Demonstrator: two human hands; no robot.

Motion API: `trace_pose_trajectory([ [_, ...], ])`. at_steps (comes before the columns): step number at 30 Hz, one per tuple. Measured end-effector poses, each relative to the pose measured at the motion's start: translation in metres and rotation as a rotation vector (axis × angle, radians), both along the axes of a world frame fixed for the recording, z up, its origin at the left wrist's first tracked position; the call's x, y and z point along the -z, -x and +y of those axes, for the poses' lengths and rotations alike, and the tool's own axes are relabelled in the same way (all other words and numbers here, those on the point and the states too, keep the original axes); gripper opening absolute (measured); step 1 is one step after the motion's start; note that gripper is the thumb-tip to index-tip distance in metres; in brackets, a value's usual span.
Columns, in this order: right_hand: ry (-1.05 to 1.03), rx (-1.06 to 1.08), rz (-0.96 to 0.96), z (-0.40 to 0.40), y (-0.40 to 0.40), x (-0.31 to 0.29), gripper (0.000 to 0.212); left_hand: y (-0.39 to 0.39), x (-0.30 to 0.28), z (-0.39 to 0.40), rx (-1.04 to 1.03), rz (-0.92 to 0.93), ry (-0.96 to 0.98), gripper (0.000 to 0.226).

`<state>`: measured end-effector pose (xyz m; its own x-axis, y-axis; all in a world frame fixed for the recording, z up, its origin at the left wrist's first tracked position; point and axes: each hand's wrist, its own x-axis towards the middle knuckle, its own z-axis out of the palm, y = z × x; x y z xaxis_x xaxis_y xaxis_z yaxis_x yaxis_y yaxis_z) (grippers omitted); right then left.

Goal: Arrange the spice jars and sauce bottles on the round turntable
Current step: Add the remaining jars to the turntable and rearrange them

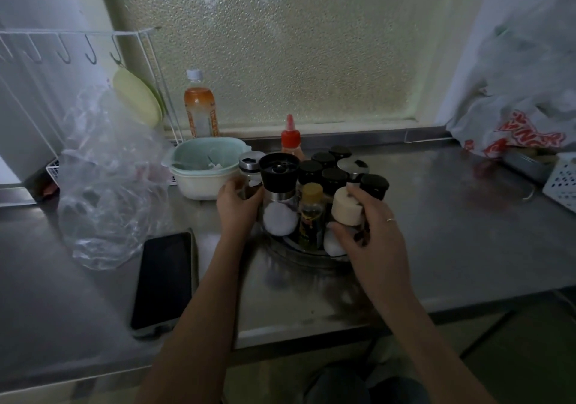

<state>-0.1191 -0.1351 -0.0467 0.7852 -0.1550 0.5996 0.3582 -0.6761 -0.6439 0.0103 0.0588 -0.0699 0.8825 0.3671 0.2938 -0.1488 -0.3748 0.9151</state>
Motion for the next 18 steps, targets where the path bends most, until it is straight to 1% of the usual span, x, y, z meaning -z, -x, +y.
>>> trace_pose_trajectory([
  [4, -0.105, 0.008, -0.077, 0.001, 0.006, 0.013, 0.061, 0.003, -0.001, 0.0, -0.052, -0.024, -0.014, 0.037],
  [6, -0.155, 0.041, -0.082, 0.0, 0.01, 0.02, 0.063, 0.009, -0.003, -0.001, -0.12, -0.057, -0.006, 0.042],
  [8, -0.151, 0.1, -0.058, -0.001, 0.011, 0.025, 0.062, 0.019, -0.009, -0.004, -0.204, -0.102, 0.007, 0.044],
  [11, -0.138, 0.124, 0.03, 0.0, 0.013, 0.03, 0.048, 0.035, -0.018, -0.003, -0.292, -0.19, 0.068, 0.045],
  [13, -0.111, 0.13, 0.053, 0.0, 0.016, 0.033, 0.034, 0.047, -0.023, 0.0, -0.343, -0.265, 0.134, 0.043],
  [14, -0.103, 0.136, 0.05, -0.001, 0.017, 0.034, 0.03, 0.054, -0.025, 0.0, -0.359, -0.306, 0.163, 0.041],
  [16, -0.096, 0.142, 0.046, 0.0, 0.018, 0.034, 0.027, 0.073, -0.029, -0.004, -0.354, -0.369, 0.204, 0.038],
  [18, -0.074, 0.149, 0.041, 0.001, 0.019, 0.033, 0.026, 0.092, -0.029, -0.01, -0.322, -0.418, 0.159, 0.039],
])
